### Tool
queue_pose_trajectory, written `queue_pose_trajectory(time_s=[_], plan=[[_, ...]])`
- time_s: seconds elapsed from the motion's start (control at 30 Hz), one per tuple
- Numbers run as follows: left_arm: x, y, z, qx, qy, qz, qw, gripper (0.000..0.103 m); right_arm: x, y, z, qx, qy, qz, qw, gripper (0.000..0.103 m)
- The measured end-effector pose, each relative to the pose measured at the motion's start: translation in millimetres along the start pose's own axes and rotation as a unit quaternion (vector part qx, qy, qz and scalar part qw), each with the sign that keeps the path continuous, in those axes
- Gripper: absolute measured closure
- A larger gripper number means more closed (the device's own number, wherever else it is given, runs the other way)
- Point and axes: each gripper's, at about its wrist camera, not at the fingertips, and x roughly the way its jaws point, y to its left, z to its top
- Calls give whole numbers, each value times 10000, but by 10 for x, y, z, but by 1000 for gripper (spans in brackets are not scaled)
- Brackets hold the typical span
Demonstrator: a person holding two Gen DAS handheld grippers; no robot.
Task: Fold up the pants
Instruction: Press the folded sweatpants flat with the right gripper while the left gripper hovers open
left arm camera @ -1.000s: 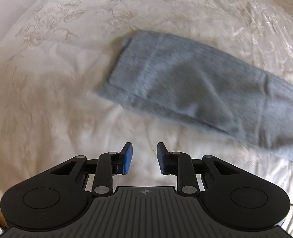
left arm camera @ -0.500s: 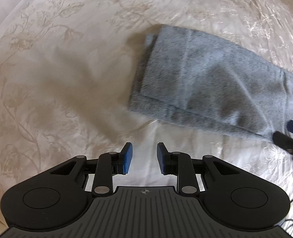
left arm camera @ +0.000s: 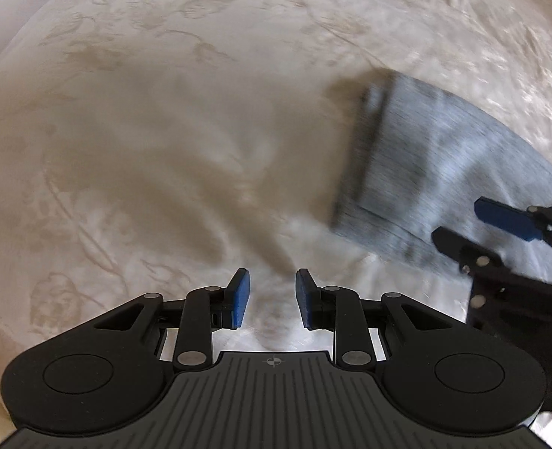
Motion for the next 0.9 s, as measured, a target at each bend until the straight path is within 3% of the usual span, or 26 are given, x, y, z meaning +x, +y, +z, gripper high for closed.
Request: queue_pose_trajectory(time_s=[0.23, 0.3, 0.33, 0.5, 0.73, 0.9], plan=[[20, 258, 46, -259, 30, -20, 9997, 77, 324, 389, 92, -969, 38, -98, 9952, 60], [20, 315, 42, -304, 39, -47, 9995, 77, 352, 481, 64, -1365, -78, -366, 9899, 74], [20, 330, 46, -310, 41, -57, 9995, 77, 355, 492, 62, -1439, -96, -417, 9887, 94], [-79, 323, 99, -207, -71, -137, 9997, 77, 208, 348, 130, -791, -149, 67, 9967, 98], [-251, 7, 330, 210, -426, -430, 9979, 77, 213, 392, 74, -677, -26, 566, 9961, 97], [-352, -59, 438, 157, -633, -515, 9965, 77, -39, 259, 145, -150, -532, 579, 9968, 97]])
